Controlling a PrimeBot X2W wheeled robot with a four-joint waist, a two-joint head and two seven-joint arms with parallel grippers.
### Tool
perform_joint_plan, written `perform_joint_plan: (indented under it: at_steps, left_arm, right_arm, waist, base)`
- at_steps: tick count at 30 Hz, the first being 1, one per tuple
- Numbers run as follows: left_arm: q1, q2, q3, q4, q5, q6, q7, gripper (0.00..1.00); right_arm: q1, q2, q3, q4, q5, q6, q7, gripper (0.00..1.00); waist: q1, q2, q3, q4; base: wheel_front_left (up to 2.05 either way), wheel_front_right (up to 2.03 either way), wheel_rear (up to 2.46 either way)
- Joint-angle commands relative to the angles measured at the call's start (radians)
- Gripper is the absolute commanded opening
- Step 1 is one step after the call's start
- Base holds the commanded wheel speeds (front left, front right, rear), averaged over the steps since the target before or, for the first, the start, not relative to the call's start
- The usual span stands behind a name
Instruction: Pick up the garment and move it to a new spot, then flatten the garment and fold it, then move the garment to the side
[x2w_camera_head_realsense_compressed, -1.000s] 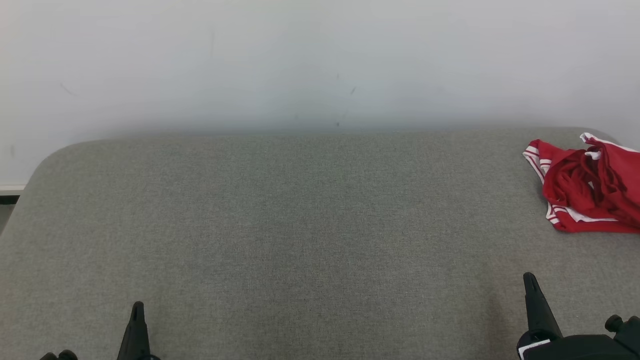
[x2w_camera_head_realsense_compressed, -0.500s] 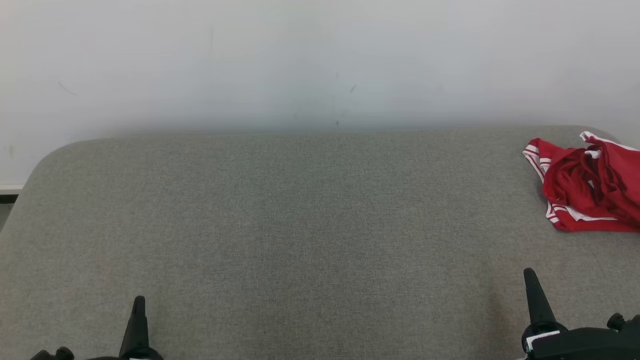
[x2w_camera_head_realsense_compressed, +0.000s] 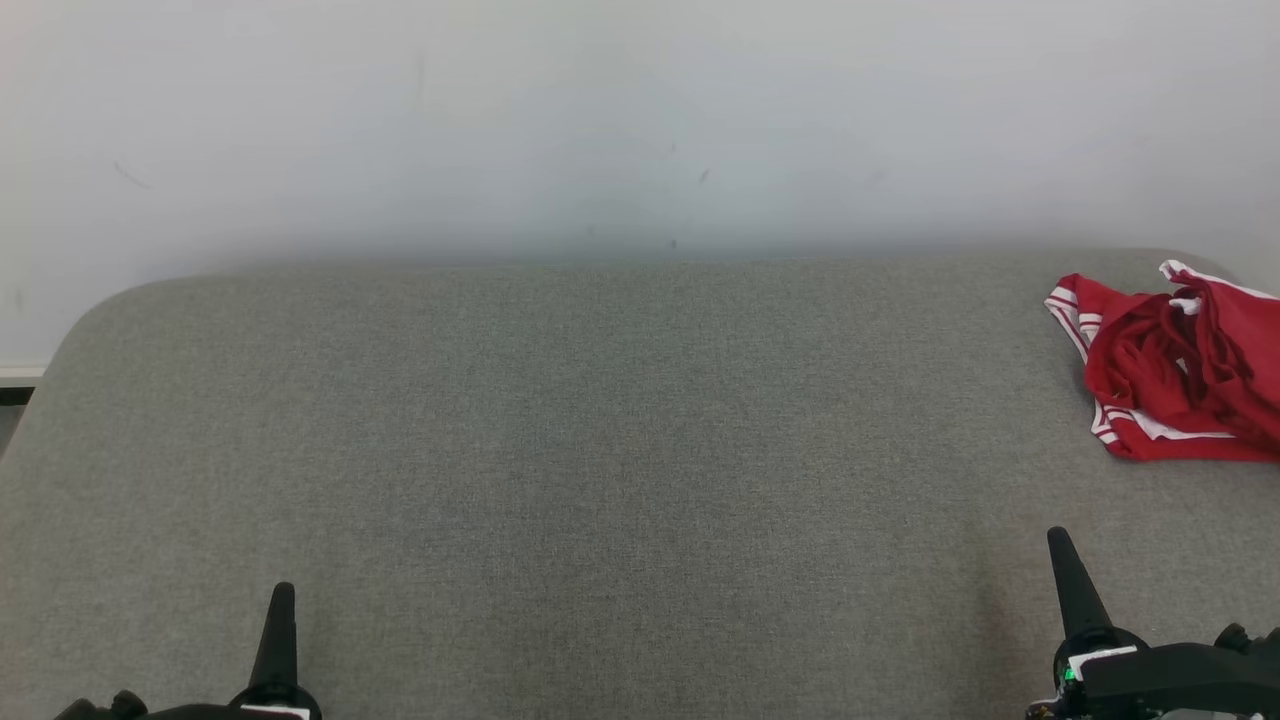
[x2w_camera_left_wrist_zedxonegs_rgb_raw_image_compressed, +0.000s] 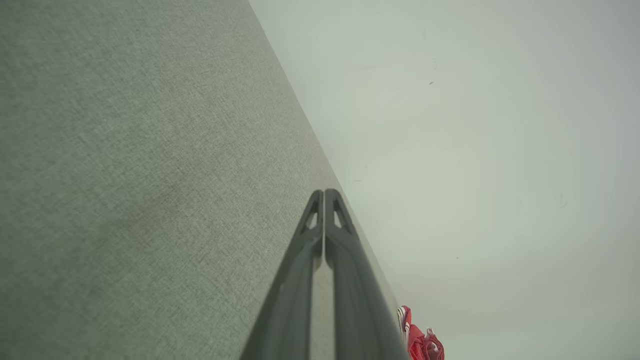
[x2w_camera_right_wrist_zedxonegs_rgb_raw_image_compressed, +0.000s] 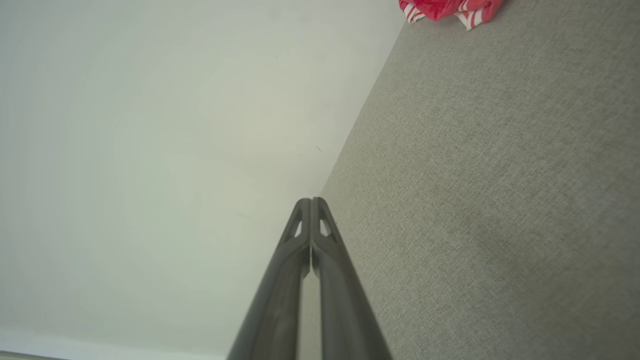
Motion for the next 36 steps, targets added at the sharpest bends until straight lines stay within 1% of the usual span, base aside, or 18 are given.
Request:
perform_joint_plan:
  at_steps: [1, 20, 36]
  left_arm:
    - [-0.02, -0.001, 0.005, -0.002, -0.025, -0.007, 0.008, 0.0]
    - [-0.044, -0.006, 0.016, 0.015, -0.193, -0.016, 0.05, 0.0]
    - [-0.059, -0.01, 0.024, 0.028, -0.306, -0.022, 0.08, 0.0]
  right_arm:
    - [-0.018, 0.002, -0.005, -0.004, 0.024, -0.001, 0.004, 0.0]
    - [-0.043, 0.009, -0.022, 0.017, 0.185, -0.002, 0.041, 0.0]
    - [-0.061, 0.015, -0.034, 0.032, 0.294, -0.002, 0.066, 0.0]
  waist:
    - [0.0, -0.0001, 0.0, 0.0]
    - [0.0, -0.0001, 0.005, -0.002]
    - [0.0, -0.0001, 0.009, -0.004]
  base:
    - [0.0, 0.0, 0.0]
    - [0.0, 0.0, 0.0]
    - [0.0, 0.0, 0.0]
